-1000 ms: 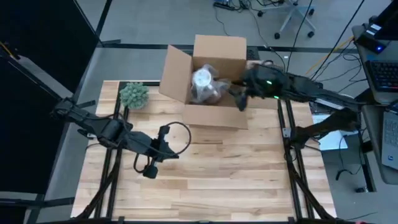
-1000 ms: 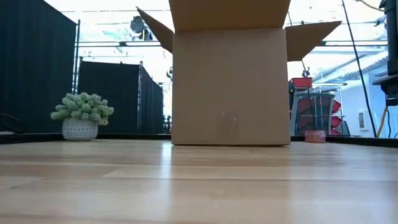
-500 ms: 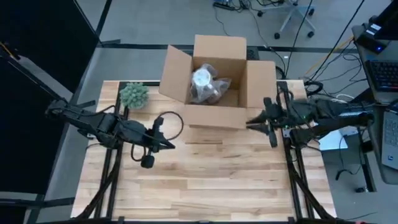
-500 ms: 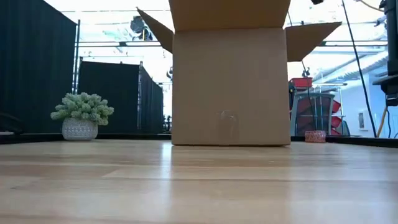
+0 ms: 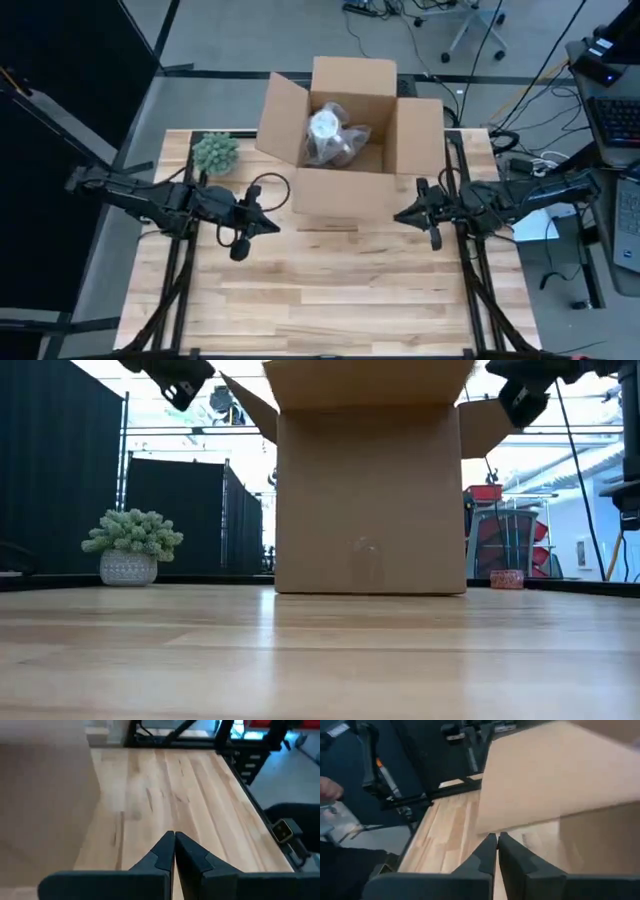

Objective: Wrap mug
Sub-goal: Return to Home Position

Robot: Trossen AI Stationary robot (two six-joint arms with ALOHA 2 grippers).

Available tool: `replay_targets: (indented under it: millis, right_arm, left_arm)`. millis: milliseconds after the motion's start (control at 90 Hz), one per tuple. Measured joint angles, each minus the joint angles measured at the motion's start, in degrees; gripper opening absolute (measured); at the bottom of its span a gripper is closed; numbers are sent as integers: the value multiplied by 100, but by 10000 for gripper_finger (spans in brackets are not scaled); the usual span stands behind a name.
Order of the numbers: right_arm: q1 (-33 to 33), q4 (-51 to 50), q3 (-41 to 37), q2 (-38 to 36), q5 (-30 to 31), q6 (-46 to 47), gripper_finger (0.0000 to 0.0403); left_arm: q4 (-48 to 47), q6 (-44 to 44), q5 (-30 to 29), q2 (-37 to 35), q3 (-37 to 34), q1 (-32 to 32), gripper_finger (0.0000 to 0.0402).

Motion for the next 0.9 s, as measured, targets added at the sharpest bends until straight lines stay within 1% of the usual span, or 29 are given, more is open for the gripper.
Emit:
replay_targets:
  millis: [156, 211, 278, 333, 389, 467, 522, 611, 689, 778, 900]
  right_arm:
    - [33, 434, -362, -48, -110, 61, 1]
    - [72, 504, -488, -49, -85, 35, 1]
    - [74, 390, -616, -47, 135, 21, 1]
    - [54, 83, -723, -47, 492, 3, 1]
    - [49, -125, -777, -35, 759, 84, 1]
    - [52, 110, -767, -20, 799, 518, 1]
    - [52, 260, -752, -14, 797, 591, 2]
    - [74, 135, -754, -47, 775, 252, 2]
    - [37, 0, -757, -191, 1057, -24, 2]
    - [8, -71, -757, -514, 1523, -374, 2]
    - [-10, -172, -757, -1009, 1564, -779, 2]
  left_arm:
    - [362, -35, 602, -28, -375, 183, 0]
    - [515, 9, 667, -28, -534, 227, 0]
    - [490, 122, 656, -28, -676, 312, 0]
    - [474, 135, 461, -28, -790, 388, 0]
    - [368, 89, 97, -28, -861, 461, 0]
    - [229, 65, -395, -26, -891, 532, 0]
    - [212, 79, -598, -26, -893, 555, 0]
    - [186, -96, -610, -15, -893, 562, 0]
    - [26, -1, -611, -12, -893, 560, 0]
    - [-56, 111, -612, -10, -893, 637, 0]
    - [-4, 295, -588, -17, -893, 818, 0]
